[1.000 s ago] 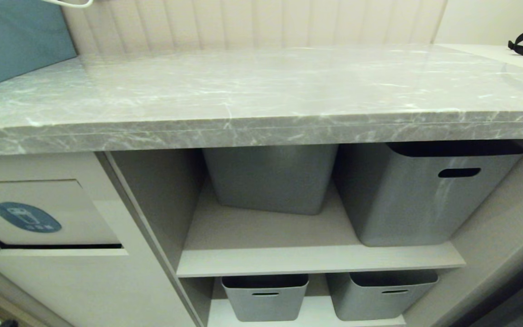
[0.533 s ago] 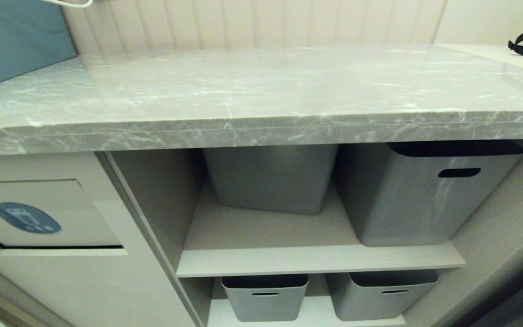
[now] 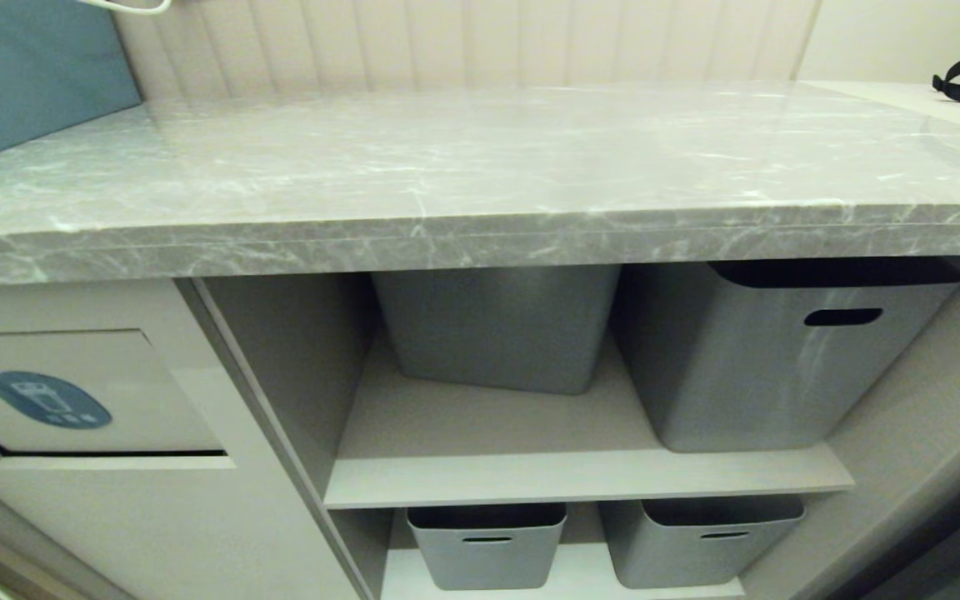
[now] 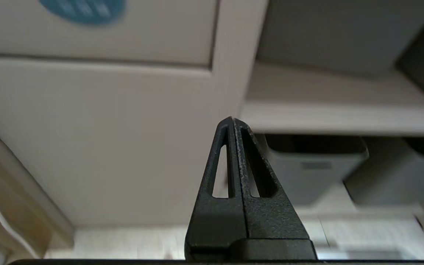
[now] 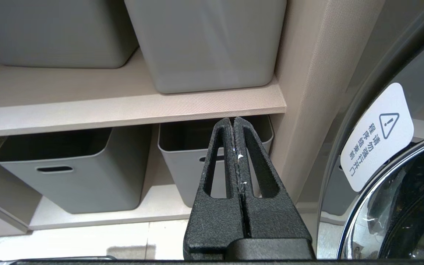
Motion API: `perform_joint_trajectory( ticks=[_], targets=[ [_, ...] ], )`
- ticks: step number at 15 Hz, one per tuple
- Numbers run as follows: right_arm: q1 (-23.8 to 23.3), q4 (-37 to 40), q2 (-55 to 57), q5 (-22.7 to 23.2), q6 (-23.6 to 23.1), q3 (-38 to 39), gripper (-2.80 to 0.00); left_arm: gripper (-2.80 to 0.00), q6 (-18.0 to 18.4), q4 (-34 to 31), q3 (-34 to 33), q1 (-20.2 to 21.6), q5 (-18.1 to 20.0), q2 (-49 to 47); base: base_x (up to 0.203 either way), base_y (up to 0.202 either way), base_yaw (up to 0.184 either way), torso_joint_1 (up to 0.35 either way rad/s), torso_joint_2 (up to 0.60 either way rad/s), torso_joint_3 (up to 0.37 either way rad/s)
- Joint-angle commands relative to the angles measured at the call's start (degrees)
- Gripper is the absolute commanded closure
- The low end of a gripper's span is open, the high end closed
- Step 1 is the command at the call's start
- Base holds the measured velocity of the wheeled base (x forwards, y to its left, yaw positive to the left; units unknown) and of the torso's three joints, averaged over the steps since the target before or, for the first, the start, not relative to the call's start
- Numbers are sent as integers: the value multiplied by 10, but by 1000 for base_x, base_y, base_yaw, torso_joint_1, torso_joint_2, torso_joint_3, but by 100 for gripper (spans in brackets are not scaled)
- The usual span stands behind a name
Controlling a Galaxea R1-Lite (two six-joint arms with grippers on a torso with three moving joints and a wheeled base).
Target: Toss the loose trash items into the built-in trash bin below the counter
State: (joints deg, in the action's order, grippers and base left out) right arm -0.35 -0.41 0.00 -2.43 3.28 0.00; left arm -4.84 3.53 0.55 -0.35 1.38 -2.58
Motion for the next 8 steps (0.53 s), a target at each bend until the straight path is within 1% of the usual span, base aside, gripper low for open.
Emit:
perform_joint_trajectory(
  ticks=[1, 3, 5, 6, 8],
  targets=[
    [0, 0, 1, 1, 0, 1, 0, 0, -2, 7, -7, 2, -4, 24, 0, 0, 0, 0, 0, 0],
    [0, 0, 1, 1, 0, 1, 0, 0, -5, 5, -7, 2, -6, 24, 0, 0, 0, 0, 0, 0],
    [0, 0, 1, 0, -2, 1, 0, 0, -30, 2, -7, 2, -8, 24, 0, 0, 0, 0, 0, 0],
    [0, 0, 1, 1, -2, 1, 0, 0, -38, 1, -7, 2, -17, 24, 0, 0, 0, 0, 0, 0],
    [0, 0, 1, 0, 1, 1, 0, 0, -55, 1, -7, 2, -21, 24, 0, 0, 0, 0, 0, 0]
  ],
)
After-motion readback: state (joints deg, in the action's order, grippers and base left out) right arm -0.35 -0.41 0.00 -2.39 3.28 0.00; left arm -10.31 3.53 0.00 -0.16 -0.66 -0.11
